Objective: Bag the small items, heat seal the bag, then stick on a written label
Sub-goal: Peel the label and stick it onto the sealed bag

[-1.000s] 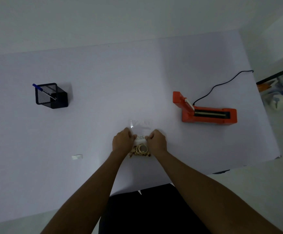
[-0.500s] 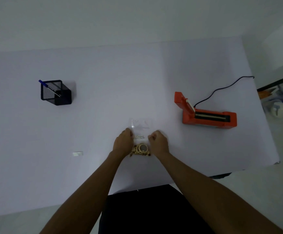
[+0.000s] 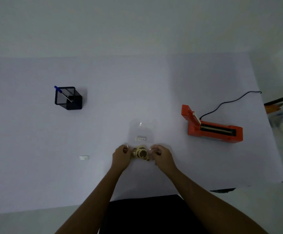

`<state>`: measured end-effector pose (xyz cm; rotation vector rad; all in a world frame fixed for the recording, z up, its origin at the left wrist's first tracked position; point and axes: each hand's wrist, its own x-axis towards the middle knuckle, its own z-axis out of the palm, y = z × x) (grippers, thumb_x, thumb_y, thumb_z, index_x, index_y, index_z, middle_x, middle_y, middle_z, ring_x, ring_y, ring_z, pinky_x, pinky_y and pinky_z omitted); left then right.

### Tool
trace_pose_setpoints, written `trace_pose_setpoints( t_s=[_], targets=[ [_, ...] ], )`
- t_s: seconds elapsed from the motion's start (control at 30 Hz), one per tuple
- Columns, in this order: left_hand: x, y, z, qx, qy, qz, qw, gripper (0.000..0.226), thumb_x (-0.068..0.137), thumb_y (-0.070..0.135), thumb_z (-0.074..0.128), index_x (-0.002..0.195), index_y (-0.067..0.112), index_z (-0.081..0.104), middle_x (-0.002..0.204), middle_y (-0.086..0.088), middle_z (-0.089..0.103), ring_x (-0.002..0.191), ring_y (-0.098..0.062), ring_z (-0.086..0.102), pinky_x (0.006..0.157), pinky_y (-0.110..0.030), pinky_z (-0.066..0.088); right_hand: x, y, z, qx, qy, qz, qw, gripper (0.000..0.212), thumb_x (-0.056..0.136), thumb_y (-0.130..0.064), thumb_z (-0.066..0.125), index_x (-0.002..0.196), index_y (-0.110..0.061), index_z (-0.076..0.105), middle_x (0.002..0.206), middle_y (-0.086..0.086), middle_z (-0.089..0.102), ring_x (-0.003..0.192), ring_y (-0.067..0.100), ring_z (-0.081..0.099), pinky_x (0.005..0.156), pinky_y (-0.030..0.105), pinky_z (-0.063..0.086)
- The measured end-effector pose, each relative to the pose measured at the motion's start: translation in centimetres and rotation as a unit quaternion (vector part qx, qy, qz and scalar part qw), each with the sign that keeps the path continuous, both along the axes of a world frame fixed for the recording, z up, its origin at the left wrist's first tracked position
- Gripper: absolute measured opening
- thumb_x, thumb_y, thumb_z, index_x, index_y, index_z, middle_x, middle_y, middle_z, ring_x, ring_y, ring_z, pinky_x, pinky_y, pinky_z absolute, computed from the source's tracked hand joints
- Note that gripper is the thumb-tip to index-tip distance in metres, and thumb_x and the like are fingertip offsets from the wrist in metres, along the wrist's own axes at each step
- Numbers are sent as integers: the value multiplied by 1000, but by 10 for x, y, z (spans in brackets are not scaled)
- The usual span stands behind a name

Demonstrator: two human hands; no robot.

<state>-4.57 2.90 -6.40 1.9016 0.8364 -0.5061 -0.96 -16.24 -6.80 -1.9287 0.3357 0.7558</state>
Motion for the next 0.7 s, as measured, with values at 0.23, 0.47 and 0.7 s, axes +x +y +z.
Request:
trace_pose_setpoints(
  t_s=[0.23,0.47,0.7],
  targets=[
    [64,29,9,6,-11,68,998,40,88,21,59,126,10,54,116,-10,65,104,-31,63,93,-47,53,78,45,-1,6,-13,1,1000,23,87,-4,62,109,-8,68,97,16,70,77,24,63,65,34,52],
    [112,52,5,9,-7,72,997,46,91,24,57,134,8,50,127,-13,61,115,-34,59,99,-51,49,130,79,-6,4,-22,11,1000,31,86,-14,65,117,-10,67,107,13,71,85,27,65,80,43,56],
    [108,57,23,-7,-2,39,999,35,94,19,53,125,2,54,124,-15,59,117,-35,56,96,-40,47,124,78,6,42,9,-14,999,43,87,-3,67,129,-5,58,105,11,66,88,22,61,62,35,51]
  ],
)
